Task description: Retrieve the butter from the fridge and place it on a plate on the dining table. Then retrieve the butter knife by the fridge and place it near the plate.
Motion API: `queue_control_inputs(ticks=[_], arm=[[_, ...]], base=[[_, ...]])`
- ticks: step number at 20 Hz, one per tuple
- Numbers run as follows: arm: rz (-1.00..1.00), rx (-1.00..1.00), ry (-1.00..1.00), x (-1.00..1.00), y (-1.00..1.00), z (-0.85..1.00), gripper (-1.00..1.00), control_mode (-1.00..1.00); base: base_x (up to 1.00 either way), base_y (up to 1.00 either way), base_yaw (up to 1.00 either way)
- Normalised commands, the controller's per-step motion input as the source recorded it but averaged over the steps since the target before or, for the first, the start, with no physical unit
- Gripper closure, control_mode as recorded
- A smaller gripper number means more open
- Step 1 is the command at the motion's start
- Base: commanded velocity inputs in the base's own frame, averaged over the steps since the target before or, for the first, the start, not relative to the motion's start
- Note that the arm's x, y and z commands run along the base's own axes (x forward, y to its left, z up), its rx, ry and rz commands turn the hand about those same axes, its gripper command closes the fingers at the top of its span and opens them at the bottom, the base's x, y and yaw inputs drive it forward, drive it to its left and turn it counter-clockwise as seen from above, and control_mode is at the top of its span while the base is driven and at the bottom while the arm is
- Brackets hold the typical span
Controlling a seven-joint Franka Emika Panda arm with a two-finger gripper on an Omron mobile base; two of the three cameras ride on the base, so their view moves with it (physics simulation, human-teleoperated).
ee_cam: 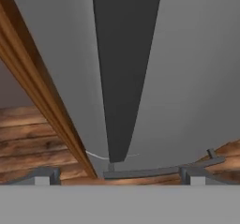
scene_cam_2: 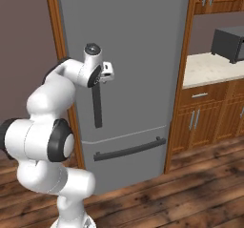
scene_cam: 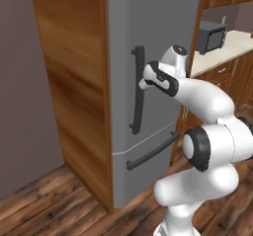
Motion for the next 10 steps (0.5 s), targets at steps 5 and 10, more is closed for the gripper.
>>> queue_control_inputs(ticks=[5,10], arm=[[0.00,0.00,0.00,0.34,0.17,0.00,-1.00,-1.00],[0.00,0.00,0.00,0.38,0.23,-0.05,-1.00,-1.00]], base=[[0.00,0.00,0.00],[0.00,0.00,0.00]])
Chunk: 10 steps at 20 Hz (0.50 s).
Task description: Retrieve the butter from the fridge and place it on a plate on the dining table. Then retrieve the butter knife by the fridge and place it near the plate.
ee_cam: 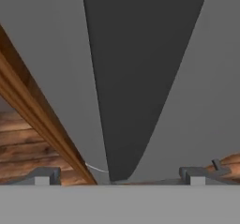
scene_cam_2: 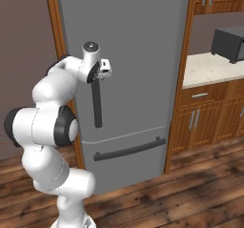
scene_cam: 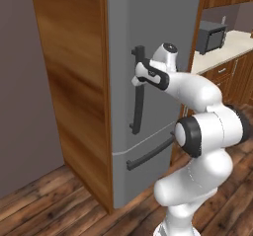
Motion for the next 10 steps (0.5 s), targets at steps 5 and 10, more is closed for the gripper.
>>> queue_control_inputs(ticks=[5,10], arm=[[0.00,0.00,0.00,0.46,0.07,-0.03,-1.00,-1.00],[0.00,0.00,0.00,0.43,0.00,-0.02,-1.00,-1.00]], base=[[0.00,0.00,0.00],[0.00,0.00,0.00]])
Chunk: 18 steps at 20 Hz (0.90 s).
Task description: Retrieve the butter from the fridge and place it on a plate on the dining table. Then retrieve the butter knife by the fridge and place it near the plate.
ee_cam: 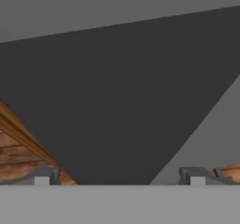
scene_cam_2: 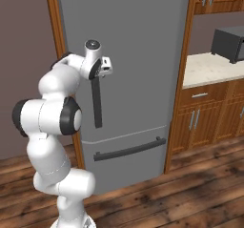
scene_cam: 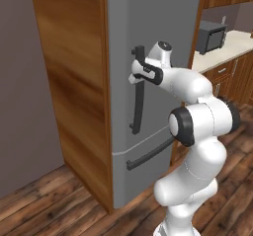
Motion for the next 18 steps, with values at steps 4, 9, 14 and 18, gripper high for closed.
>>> queue_control_inputs(ticks=[4,9,14,18], arm=[[0.00,0.00,0.00,0.41,0.00,-0.14,-1.00,-1.00],[0.02,0.00,-0.04,0.36,0.02,-0.11,-1.00,-1.00],[0.06,0.04,-0.15,0.37,0.01,-0.27,-1.00,-1.00],[0.03,0.08,-0.22,0.54,0.18,-0.32,-1.00,-1.00]], base=[[0.00,0.00,0.00],[0.00,0.00,0.00],[0.00,0.00,0.00],[0.00,0.00,0.00]])
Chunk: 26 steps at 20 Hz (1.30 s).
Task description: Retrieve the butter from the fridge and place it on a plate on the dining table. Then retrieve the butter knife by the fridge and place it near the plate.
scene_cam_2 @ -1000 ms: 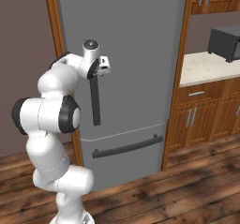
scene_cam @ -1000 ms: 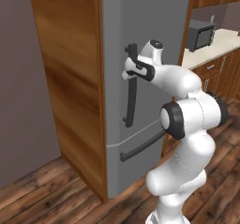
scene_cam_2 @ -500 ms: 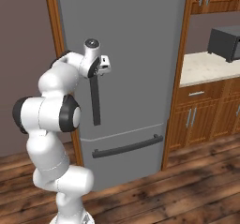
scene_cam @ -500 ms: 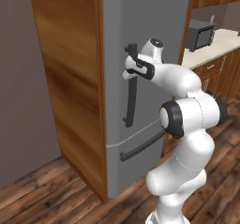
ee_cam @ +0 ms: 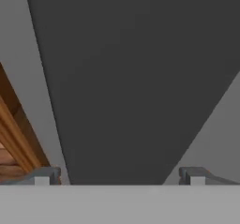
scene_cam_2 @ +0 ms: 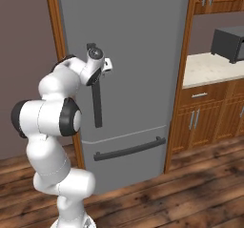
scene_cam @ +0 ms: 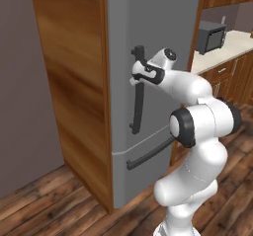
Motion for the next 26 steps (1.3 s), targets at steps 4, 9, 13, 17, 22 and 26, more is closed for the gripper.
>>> queue_control_inputs(ticks=[4,9,13,17,22,26], arm=[[0.05,0.14,-0.11,0.59,0.22,-0.34,1.00,-1.00],[0.07,0.12,-0.01,0.40,0.09,-0.22,1.00,-1.00],[0.00,0.00,0.00,0.00,0.00,0.00,1.00,-1.00],[0.00,0.00,0.01,-0.18,-0.12,0.02,1.00,-1.00],[0.00,0.00,0.01,-0.51,-0.66,0.08,1.00,-1.00],[0.00,0.00,0.02,-0.68,-0.95,0.13,1.00,-1.00]], base=[[0.00,0.00,0.00],[0.00,0.00,0.00],[0.00,0.00,0.00],[0.00,0.00,0.00],[0.00,0.00,0.00],[0.00,0.00,0.00]])
